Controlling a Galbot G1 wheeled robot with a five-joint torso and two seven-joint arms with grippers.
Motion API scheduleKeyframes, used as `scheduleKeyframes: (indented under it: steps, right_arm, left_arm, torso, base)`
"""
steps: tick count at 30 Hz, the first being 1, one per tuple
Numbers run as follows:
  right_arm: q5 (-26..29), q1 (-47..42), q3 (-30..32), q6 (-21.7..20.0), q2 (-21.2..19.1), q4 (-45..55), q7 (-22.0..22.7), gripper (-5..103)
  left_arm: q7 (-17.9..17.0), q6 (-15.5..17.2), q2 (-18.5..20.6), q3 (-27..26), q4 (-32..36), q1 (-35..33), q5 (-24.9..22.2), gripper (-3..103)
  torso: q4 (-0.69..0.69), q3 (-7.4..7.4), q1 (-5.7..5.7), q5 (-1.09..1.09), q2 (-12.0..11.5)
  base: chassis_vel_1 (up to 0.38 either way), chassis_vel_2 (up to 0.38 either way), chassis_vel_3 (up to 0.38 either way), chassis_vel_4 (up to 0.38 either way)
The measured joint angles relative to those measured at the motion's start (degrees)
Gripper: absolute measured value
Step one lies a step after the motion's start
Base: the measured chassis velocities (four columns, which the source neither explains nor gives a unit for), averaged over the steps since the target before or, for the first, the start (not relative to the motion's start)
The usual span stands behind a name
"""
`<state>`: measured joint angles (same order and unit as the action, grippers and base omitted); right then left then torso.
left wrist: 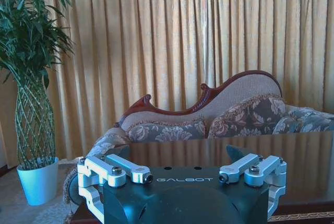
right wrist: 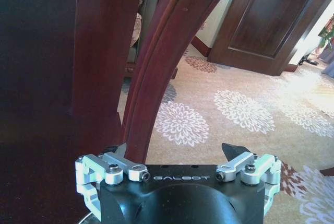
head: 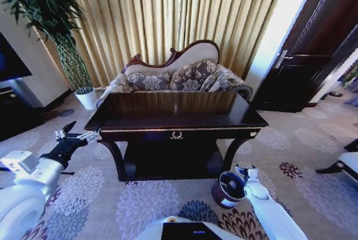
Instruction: Move to the front of the table and place the trash on the table into the trash bin.
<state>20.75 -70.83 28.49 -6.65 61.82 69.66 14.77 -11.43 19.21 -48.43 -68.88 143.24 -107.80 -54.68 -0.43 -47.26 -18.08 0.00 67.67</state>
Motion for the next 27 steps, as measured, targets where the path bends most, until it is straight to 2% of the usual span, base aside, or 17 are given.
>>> scheduleKeyframes:
  steps: [9, 13, 14, 15, 17, 18, 19, 21, 22, 24, 27]
  right_arm:
    - [2.5, -1.3, 0.3, 0.0, -0.1, 2.2, 0.1, 100]
    - [4.2, -1.9, 0.4, -0.7, -0.2, 5.2, 2.5, 100]
    - [7.2, -2.7, 0.9, -3.0, -1.0, 10.2, 4.4, 100]
    - [7.2, -2.7, 0.9, -3.0, -1.0, 10.2, 4.4, 100]
    - [12.4, -3.8, 1.6, -5.8, -2.4, 17.8, 6.6, 100]
    - [17.4, -4.7, 2.3, -7.9, -3.9, 24.7, 8.4, 100]
    - [17.4, -4.7, 2.3, -7.9, -3.9, 24.7, 8.4, 100]
    - [23.2, -6.7, 3.6, -10.1, -6.3, 35.6, 10.3, 100]
    - [23.2, -6.7, 3.6, -10.1, -6.3, 35.6, 10.3, 100]
    - [25.1, -10.1, 5.1, -10.9, -9.4, 49.1, 10.7, 100]
    - [26.2, -12.7, 6.5, -11.5, -11.3, 56.1, 10.8, 100]
  left_arm:
    - [0.1, -0.1, -0.6, 0.0, 0.0, -0.1, 0.2, 100]
    - [0.1, -0.2, -0.8, 0.1, 0.0, 0.4, 0.3, 100]
    - [0.1, -0.2, -0.9, 0.1, 0.0, 0.6, 0.3, 100]
    - [0.1, -0.2, -0.9, 0.1, 0.0, 0.6, 0.3, 100]
    - [0.1, -0.3, -0.9, -0.1, 0.0, 0.7, 0.2, 100]
    - [0.1, -0.4, -1.1, -0.1, 0.0, 0.8, 0.2, 100]
    - [0.1, -0.4, -1.1, -0.1, 0.0, 0.8, 0.2, 100]
    - [0.1, -0.6, -1.7, -0.4, 0.0, 0.8, 0.2, 100]
    - [0.1, -0.6, -1.7, -0.4, 0.0, 0.8, 0.2, 100]
    - [0.1, -0.7, -2.5, -0.7, 0.0, 0.8, 0.7, 100]
    - [0.1, -0.9, -2.7, -0.8, 0.0, 1.1, 0.7, 100]
  torso:
    - [0.0, 0.0, 0.0, 0.0, 0.0]
    - [-0.01, 0.0, 0.0, 0.03, 0.0]
    - [-0.01, 0.0, 0.0, 0.03, 0.0]
    - [-0.01, 0.0, 0.0, 0.03, 0.0]
    - [-0.01, 0.0, 0.0, 0.01, 0.0]
    - [0.02, 0.0, 0.0, -0.03, 0.0]
    - [0.02, 0.0, 0.0, -0.03, 0.0]
    - [0.01, 0.0, 0.0, -0.01, 0.0]
    - [0.01, 0.0, 0.0, -0.01, 0.0]
    - [0.01, 0.0, 0.0, -0.01, 0.0]
    - [0.0, 0.0, 0.0, 0.0, 0.0]
  base:
    - [0.0, 0.0, 0.0, 0.0]
    - [0.0, 0.0, 0.0, 0.0]
    - [0.0, 0.0, 0.0, 0.0]
    - [0.0, 0.0, 0.0, 0.0]
    - [0.0, 0.0, 0.0, 0.0]
    - [0.0, 0.0, 0.0, 0.0]
    - [0.0, 0.0, 0.0, 0.0]
    - [0.0, 0.0, 0.0, 0.0]
    - [0.0, 0.0, 0.0, 0.0]
    - [0.0, 0.0, 0.0, 0.0]
    - [0.0, 0.0, 0.0, 0.0]
